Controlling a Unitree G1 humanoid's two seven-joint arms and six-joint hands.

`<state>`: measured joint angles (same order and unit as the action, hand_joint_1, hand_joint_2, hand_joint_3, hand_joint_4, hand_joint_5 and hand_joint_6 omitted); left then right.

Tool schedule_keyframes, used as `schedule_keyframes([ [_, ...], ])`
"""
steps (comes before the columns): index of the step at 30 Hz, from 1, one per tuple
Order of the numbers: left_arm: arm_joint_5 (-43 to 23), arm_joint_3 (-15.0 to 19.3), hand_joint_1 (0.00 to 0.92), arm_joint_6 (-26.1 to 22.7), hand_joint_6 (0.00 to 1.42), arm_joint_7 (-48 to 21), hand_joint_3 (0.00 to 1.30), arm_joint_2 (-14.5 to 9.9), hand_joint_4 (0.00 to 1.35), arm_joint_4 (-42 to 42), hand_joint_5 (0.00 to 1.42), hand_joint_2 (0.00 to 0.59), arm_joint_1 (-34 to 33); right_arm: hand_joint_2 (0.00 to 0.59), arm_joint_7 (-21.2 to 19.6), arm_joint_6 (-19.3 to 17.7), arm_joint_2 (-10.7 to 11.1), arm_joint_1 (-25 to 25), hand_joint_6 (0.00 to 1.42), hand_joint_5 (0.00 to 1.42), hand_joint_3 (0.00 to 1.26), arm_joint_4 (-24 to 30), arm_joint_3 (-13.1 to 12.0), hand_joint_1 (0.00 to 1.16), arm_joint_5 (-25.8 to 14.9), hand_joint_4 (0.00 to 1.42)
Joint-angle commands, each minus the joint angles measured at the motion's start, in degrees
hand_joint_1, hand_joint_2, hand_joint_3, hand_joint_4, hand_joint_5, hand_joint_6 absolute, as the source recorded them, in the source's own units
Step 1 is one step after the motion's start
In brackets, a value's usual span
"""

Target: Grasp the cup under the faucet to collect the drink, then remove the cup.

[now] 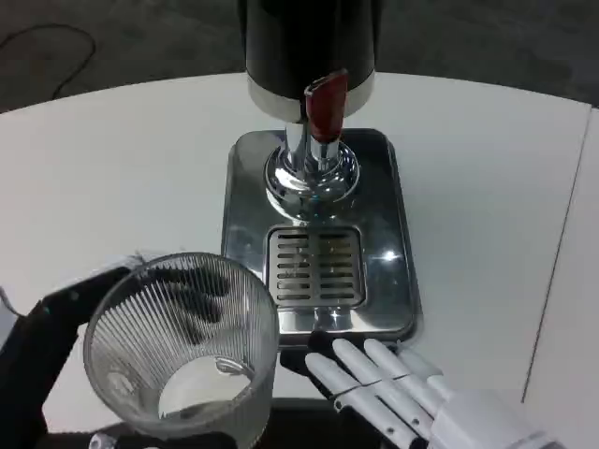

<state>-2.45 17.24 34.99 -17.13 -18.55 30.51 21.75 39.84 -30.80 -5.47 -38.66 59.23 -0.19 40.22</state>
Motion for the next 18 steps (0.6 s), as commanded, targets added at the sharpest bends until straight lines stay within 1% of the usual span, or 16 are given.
schedule_keyframes([
  [1, -0.57, 0.44, 0.752, 1.58, 0.52, 1.06, 0.7, 0.81, 0.75, -1.53, 0.79, 0.042, -0.82, 0.435, -0.82, -0.11, -5.01, -1.36, 0.0, 0.0, 0.06, 0.77, 0.33, 0.58, -0.53, 0.0],
  [4, 0.36, 0.69, 0.752, 2.04, 0.52, 1.19, 0.7, 0.33, 0.75, -5.15, 0.79, 0.042, -3.17, 0.435, -0.88, -0.17, -5.37, -1.45, 0.0, 0.0, 0.06, 0.77, 0.84, 0.58, -0.02, 0.0],
  [8, 1.72, 1.24, 0.752, 2.7, 0.52, 1.4, 0.7, -0.69, 0.75, -9.38, 0.79, 0.042, -6.56, 0.435, -1.52, -0.02, -5.37, -1.97, 0.0, 0.0, 0.06, 0.77, 0.34, 0.58, -0.23, 0.0],
  [9, 2.3, 1.44, 0.752, 2.87, 0.53, 1.59, 0.7, -1.14, 0.75, -11.49, 0.79, 0.042, -8.01, 0.435, -1.69, 0.06, -5.34, -1.99, 0.0, 0.0, 0.06, 0.77, 0.14, 0.58, -0.36, 0.0],
  [11, 3.64, 1.63, 0.752, 3.57, 0.53, 1.94, 0.7, -1.96, 0.75, -15.49, 0.79, 0.042, -10.77, 0.435, -2.17, 0.15, -5.2, -2.12, 0.0, 0.0, 0.06, 0.77, -0.58, 0.58, -0.9, 0.0],
  [14, 7.81, 1.44, 0.752, 5.89, 0.54, 3.37, 0.7, -3.42, 0.75, -23.33, 0.79, 0.044, -16.63, 0.435, -3.03, -0.07, -4.85, -2.76, 0.0, 0.0, 0.06, 0.77, -2.29, 0.58, -2.28, 0.0],
  [18, 13.49, 0.22, 0.748, 8.55, 0.55, 6.61, 0.7, -4.98, 0.75, -33.0, 0.79, 0.051, -23.82, 0.435, -3.48, -0.19, -4.45, -3.27, 0.0, 0.0, 0.06, 0.77, -3.58, 0.58, -3.43, 0.0],
])
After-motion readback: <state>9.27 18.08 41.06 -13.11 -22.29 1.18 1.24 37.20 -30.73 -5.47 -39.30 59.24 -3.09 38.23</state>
